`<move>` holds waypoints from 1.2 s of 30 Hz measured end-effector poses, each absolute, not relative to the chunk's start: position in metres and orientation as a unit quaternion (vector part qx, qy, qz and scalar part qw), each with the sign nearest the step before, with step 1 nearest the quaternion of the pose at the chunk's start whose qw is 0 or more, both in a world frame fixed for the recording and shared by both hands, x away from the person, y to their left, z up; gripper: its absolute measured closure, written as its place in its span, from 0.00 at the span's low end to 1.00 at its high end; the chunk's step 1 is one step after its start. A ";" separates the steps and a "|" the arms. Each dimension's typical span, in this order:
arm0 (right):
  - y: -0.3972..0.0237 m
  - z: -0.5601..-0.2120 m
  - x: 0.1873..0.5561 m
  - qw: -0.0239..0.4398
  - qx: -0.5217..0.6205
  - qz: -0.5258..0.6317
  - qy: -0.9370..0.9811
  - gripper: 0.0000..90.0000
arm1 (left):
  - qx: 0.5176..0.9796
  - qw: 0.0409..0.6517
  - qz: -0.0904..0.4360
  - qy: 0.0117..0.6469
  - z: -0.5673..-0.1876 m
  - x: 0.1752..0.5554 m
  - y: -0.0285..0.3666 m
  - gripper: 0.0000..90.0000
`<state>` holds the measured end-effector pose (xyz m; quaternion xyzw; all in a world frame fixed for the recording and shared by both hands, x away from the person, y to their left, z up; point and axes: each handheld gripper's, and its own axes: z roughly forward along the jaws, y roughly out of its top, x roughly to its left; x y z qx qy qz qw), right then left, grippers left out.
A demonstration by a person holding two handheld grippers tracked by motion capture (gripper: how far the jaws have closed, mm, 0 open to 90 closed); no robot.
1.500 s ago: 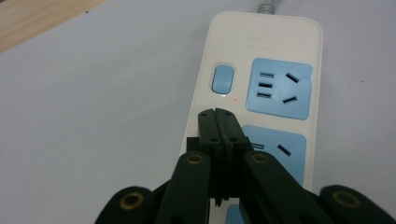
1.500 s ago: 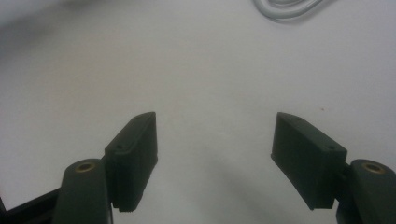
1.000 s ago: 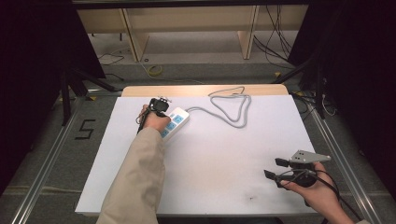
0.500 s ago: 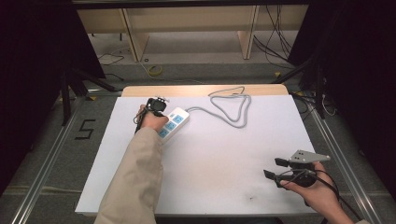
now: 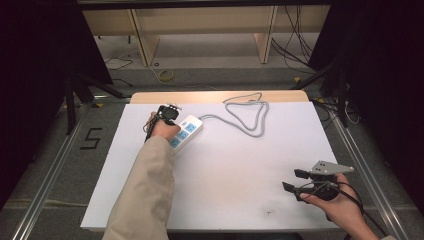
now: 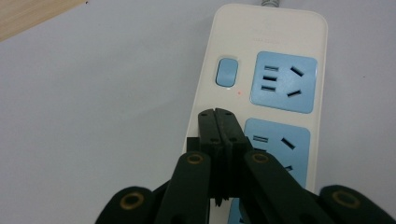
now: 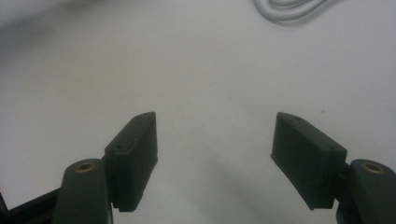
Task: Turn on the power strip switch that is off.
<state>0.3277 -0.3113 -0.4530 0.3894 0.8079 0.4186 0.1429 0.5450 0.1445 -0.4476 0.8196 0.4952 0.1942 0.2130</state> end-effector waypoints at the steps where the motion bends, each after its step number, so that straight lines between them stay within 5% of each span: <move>1: -0.311 -0.453 0.328 0.143 0.389 0.418 0.808 0.35 | 0.826 0.195 0.202 0.488 -0.448 0.545 0.143 1.00; 28: -0.309 -0.452 0.329 0.143 0.387 0.418 0.809 0.35 | 0.810 0.233 0.224 0.489 -0.430 0.536 0.157 0.99; 36: -0.309 -0.453 0.329 0.144 0.386 0.420 0.809 0.35 | 0.806 0.246 0.220 0.491 -0.424 0.531 0.161 0.91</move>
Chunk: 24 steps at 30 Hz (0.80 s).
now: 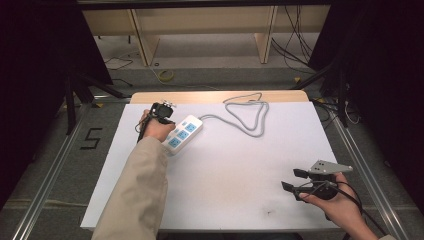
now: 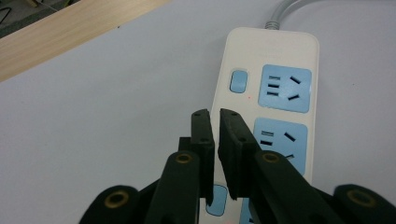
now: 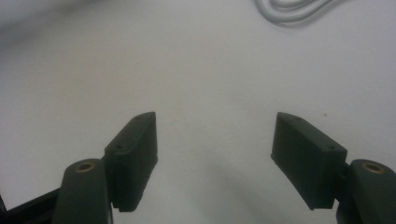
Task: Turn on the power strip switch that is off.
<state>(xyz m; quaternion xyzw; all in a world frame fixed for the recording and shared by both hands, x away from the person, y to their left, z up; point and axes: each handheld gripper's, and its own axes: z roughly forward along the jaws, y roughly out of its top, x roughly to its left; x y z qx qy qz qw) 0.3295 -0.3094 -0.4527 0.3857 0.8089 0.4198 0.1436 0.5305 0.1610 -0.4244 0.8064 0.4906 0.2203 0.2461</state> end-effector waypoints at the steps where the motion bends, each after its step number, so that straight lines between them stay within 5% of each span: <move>1: -0.309 -0.453 0.329 0.143 0.387 0.419 0.809 0.35 | 0.806 0.248 0.218 0.491 -0.423 0.530 0.161 0.89; 16: -0.309 -0.453 0.330 0.145 0.386 0.418 0.810 0.35 | 0.790 0.305 0.185 0.498 -0.412 0.517 0.163 0.50; 24: -0.309 -0.453 0.330 0.145 0.387 0.417 0.810 0.35 | 0.790 0.321 0.184 0.489 -0.404 0.503 0.161 0.38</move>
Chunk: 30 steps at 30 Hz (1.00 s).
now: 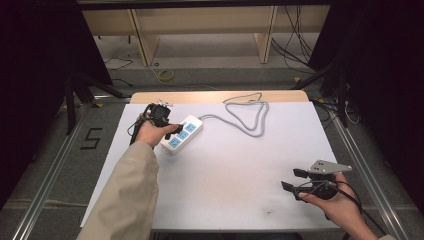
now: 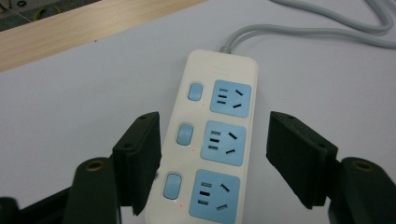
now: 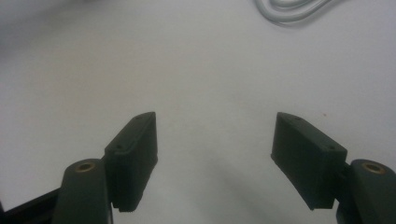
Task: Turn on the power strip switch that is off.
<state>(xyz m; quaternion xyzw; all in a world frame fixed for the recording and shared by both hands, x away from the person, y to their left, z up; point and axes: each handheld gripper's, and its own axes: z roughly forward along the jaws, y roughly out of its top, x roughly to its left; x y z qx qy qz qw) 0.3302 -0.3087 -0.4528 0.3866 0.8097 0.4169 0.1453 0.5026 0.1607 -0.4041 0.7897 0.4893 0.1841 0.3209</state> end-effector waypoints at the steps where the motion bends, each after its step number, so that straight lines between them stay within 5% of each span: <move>1: -0.309 -0.453 0.330 0.145 0.387 0.417 0.810 0.35 | 0.794 0.319 0.184 0.485 -0.403 0.500 0.161 0.37; 30: -0.309 -0.453 0.332 0.145 0.388 0.417 0.809 0.35 | 0.808 0.359 0.202 0.421 -0.413 0.419 0.147 0.26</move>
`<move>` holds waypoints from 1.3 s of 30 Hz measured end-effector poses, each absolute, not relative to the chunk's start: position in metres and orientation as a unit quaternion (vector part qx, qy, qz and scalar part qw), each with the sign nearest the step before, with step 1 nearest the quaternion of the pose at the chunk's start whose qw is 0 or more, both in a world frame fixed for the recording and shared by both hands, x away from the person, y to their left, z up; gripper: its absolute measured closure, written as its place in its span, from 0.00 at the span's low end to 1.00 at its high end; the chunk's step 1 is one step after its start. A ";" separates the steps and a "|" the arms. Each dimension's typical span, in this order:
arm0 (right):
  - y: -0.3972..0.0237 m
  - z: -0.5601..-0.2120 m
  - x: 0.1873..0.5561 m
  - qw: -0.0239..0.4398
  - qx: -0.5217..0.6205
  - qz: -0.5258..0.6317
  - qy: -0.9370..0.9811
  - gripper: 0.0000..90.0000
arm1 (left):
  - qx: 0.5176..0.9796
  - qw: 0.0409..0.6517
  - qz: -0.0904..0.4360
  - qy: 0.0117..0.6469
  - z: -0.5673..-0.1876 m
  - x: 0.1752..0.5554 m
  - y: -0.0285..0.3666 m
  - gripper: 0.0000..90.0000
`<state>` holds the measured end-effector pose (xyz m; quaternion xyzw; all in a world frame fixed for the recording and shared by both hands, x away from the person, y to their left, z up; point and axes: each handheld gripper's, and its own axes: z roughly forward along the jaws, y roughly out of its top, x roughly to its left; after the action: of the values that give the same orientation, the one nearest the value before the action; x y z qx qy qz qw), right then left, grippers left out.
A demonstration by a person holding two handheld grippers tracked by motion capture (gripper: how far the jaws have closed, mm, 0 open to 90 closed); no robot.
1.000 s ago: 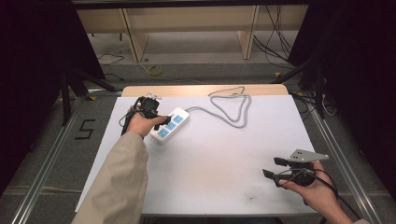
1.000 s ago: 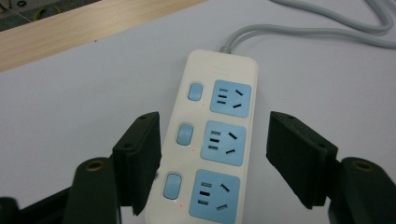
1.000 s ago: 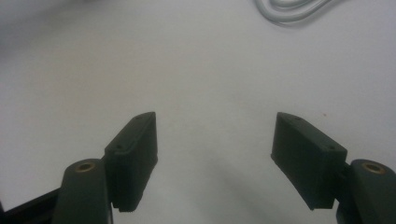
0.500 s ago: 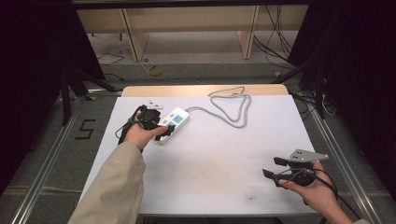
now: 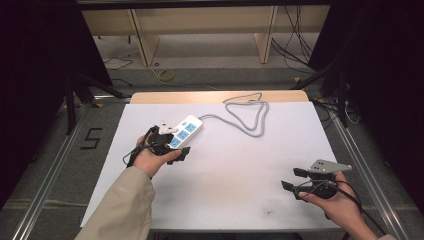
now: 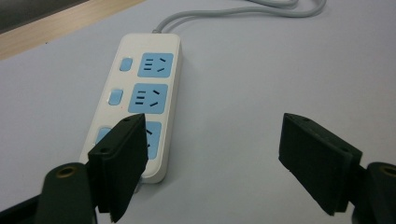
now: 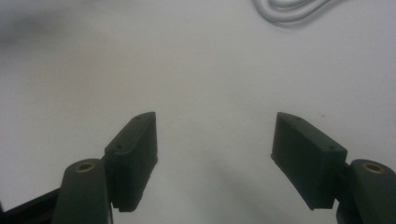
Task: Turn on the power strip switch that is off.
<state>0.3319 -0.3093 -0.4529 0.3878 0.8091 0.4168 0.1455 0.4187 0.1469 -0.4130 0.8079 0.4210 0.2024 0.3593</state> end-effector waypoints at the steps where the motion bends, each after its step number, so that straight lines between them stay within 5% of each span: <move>1: -0.309 -0.453 0.332 0.145 0.388 0.416 0.809 0.35 | 0.805 0.362 0.205 0.422 -0.413 0.416 0.146 0.26; 39: -0.307 -0.455 0.331 0.139 0.381 0.415 0.815 0.35 | 0.812 0.382 0.229 0.377 -0.446 0.336 0.157 0.19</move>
<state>0.3314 -0.3075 -0.4545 0.3805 0.8146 0.4149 0.1394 0.3357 0.1572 -0.4455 0.8121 0.3769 0.2289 0.3822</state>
